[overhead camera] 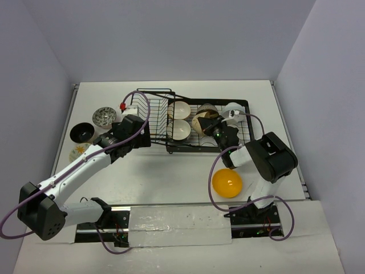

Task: Load the bowls into the dish rack
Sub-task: Place the bowl in the dish rack.

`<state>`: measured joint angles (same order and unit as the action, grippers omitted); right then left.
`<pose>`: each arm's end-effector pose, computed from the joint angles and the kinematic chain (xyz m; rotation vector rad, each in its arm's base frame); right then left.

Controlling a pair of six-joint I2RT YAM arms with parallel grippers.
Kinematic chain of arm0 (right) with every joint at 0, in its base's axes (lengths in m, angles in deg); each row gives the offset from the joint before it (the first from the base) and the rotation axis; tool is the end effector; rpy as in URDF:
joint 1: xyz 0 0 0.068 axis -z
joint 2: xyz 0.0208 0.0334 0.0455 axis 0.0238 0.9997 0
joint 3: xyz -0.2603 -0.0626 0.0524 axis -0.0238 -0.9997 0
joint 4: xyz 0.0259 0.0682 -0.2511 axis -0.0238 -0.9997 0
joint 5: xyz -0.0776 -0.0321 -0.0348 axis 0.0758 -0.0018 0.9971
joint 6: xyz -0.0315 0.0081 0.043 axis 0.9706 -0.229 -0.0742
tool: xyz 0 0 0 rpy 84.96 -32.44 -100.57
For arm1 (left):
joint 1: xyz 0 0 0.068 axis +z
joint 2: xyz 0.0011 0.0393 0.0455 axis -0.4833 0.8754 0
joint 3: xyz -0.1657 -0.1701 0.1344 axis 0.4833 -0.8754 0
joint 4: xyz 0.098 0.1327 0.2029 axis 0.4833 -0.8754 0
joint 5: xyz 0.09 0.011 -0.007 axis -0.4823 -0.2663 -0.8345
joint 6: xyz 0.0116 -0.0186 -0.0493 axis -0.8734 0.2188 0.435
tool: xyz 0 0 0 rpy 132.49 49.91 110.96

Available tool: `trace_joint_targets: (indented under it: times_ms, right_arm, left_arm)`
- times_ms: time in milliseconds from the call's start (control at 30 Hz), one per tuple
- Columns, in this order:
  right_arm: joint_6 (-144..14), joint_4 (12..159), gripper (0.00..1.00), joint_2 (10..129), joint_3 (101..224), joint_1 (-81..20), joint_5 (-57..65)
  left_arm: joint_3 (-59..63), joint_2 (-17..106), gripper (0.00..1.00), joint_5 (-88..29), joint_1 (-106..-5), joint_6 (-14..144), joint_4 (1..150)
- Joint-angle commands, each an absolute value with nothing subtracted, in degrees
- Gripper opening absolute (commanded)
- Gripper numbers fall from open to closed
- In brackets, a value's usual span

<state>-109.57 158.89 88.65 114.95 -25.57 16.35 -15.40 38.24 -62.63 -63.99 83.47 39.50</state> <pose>0.2828 0.1240 0.1607 0.4461 1.5790 0.9670 0.2121 -0.1308 0.2807 -0.0854 2.3043 -0.0506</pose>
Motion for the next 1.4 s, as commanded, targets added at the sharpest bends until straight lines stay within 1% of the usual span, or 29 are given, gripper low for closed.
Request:
trace_joint_targets:
  times_ms: [0, 233, 400, 767, 1033, 1367]
  right_arm:
    - [-112.84, 187.1, 0.0, 85.77, 116.5, -24.75, 10.04]
    - [-111.44, 177.88, 0.0, 81.11, 118.25, -23.52, 4.06]
    - [-110.38, 174.18, 0.0, 79.7, 119.31, -22.29, -0.94]
    - [-105.29, 164.25, 0.0, 74.87, 121.68, -19.3, -5.87]
    - [-105.02, 160.56, 0.0, 75.74, 126.77, -18.86, -10.26]
    - [-103.61, 150.99, 0.0, 75.74, 136.0, -18.94, -20.89]
  left_arm:
    - [-14.04, 36.46, 0.94, -65.01, -64.24, 83.33, 40.78]
    - [-13.87, 34.36, 0.95, -67.47, -63.97, 83.33, 41.05]
    - [-13.78, 33.91, 0.95, -66.34, -62.31, 83.07, 41.75]
    - [-13.78, 33.39, 0.95, -65.28, -59.32, 82.89, 41.75]
    - [-14.04, 32.68, 0.95, -64.14, -57.29, 82.89, 42.19]
    - [-14.22, 31.45, 0.95, -62.2, -55.62, 82.72, 42.54]
